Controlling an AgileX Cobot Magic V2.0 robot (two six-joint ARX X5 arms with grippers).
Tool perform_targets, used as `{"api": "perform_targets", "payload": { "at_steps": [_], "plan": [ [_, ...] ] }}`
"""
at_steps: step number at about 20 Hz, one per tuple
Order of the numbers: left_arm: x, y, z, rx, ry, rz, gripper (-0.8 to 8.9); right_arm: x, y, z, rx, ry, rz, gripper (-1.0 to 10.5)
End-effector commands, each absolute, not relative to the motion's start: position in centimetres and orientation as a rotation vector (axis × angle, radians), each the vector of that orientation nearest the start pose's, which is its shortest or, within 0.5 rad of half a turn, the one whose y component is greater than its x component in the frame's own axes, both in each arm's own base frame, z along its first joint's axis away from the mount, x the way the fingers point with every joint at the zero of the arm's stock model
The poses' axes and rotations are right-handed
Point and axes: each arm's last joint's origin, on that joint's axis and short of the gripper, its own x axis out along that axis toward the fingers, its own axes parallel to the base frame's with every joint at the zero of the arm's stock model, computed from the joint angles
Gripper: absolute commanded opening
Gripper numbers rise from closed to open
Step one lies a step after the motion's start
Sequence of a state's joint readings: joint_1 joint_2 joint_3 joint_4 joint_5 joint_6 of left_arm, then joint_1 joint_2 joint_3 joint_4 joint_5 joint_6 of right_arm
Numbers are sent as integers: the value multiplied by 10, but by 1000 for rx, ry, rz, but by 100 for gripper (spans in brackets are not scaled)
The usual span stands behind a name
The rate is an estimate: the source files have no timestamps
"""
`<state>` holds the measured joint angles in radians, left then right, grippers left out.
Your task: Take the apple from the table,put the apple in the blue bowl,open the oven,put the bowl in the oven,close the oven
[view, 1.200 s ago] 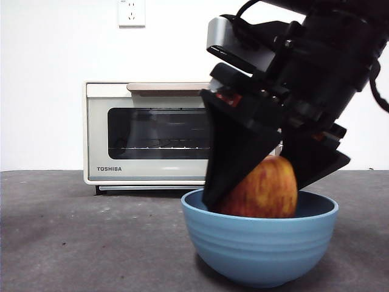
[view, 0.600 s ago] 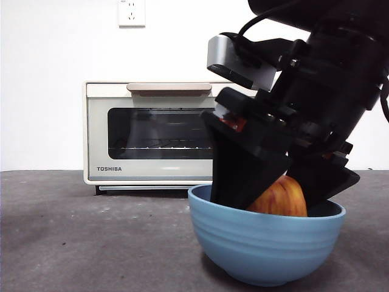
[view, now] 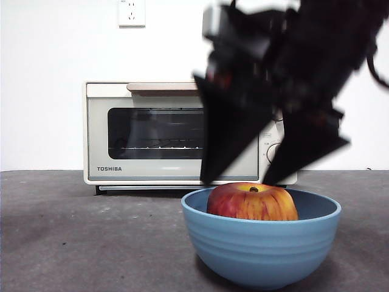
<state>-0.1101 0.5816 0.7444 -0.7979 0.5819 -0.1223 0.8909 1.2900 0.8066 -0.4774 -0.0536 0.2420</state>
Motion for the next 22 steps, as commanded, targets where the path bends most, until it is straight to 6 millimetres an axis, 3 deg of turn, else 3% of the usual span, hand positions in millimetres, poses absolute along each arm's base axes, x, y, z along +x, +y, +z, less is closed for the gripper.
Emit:
{"api": "perform_targets", "payload": {
  "at_steps": [1,4,6,9,12,15,22],
  "plan": [
    [109,-29,301,-269,623,-640,7,154,195,246,-241,926,744,450],
    [123,-31,307,-289,573,-642,7,153,180,275,-279,841,608,450],
    [137,-35,315,-290,544,-649,7,153,164,284,-312,812,473,450],
    [164,-45,328,-269,503,-660,7,154,135,281,-375,903,273,450],
    [194,-61,338,-243,488,-676,7,160,118,276,-358,994,214,450],
    [222,-79,340,-209,496,-695,7,164,114,272,-273,1044,278,450],
    [268,-106,338,-130,506,-677,7,161,111,257,-267,1106,267,449]
  ]
}}
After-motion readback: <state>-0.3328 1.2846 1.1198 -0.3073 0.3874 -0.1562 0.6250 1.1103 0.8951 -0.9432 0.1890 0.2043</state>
